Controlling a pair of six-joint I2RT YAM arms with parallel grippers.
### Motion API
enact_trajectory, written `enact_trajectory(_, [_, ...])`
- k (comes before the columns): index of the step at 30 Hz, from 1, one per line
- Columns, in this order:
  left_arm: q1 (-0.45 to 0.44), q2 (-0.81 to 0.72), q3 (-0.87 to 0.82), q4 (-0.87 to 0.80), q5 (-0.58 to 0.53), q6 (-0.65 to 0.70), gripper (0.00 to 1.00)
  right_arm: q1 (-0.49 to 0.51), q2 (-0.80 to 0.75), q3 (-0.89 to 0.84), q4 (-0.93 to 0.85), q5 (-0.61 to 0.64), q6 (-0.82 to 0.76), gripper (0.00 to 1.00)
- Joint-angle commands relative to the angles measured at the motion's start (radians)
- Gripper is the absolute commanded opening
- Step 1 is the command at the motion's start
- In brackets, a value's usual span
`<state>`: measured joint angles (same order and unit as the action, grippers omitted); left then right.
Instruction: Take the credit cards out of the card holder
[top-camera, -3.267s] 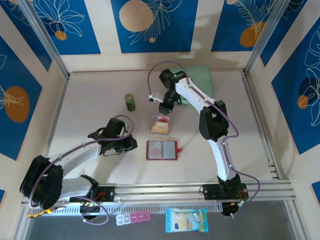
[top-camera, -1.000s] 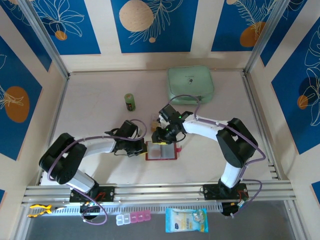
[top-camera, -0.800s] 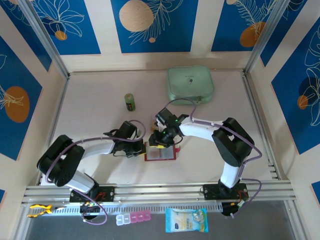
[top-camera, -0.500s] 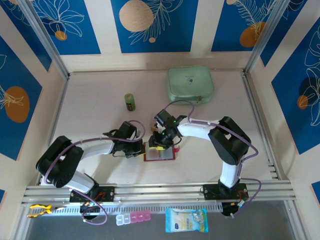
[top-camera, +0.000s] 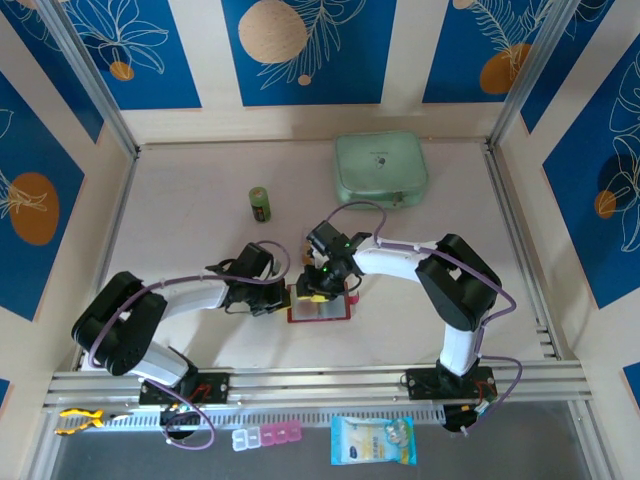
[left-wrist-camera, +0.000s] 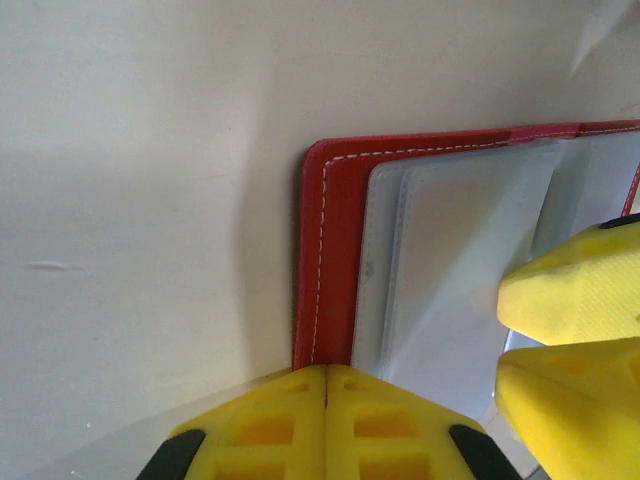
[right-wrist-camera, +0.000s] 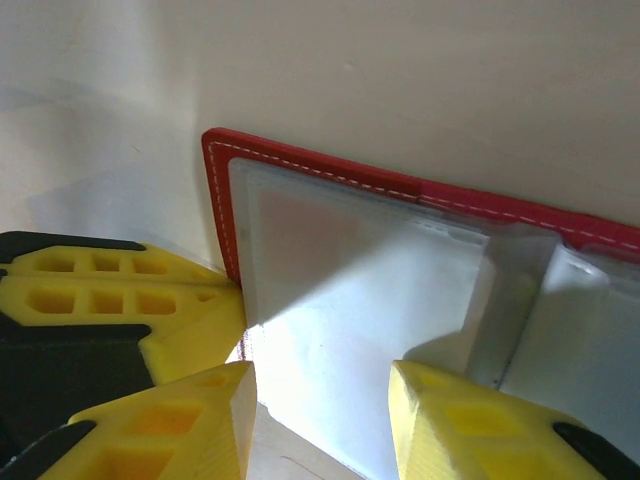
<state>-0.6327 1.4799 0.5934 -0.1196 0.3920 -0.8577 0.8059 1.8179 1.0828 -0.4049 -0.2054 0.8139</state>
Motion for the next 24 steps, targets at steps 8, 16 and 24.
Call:
enact_trajectory(8, [0.006, -0.006, -0.017, -0.047, -0.015, 0.012, 0.04, -0.002, -0.009, -0.035, -0.048, 0.041, 0.009, 0.4])
enact_trajectory(16, [0.007, -0.003, -0.015, -0.053, -0.017, 0.013, 0.04, -0.018, -0.035, -0.064, -0.034, 0.041, 0.002, 0.39])
enact_trajectory(24, [0.008, -0.006, -0.006, -0.065, -0.019, 0.014, 0.04, -0.034, -0.045, -0.095, 0.005, 0.014, 0.001, 0.39])
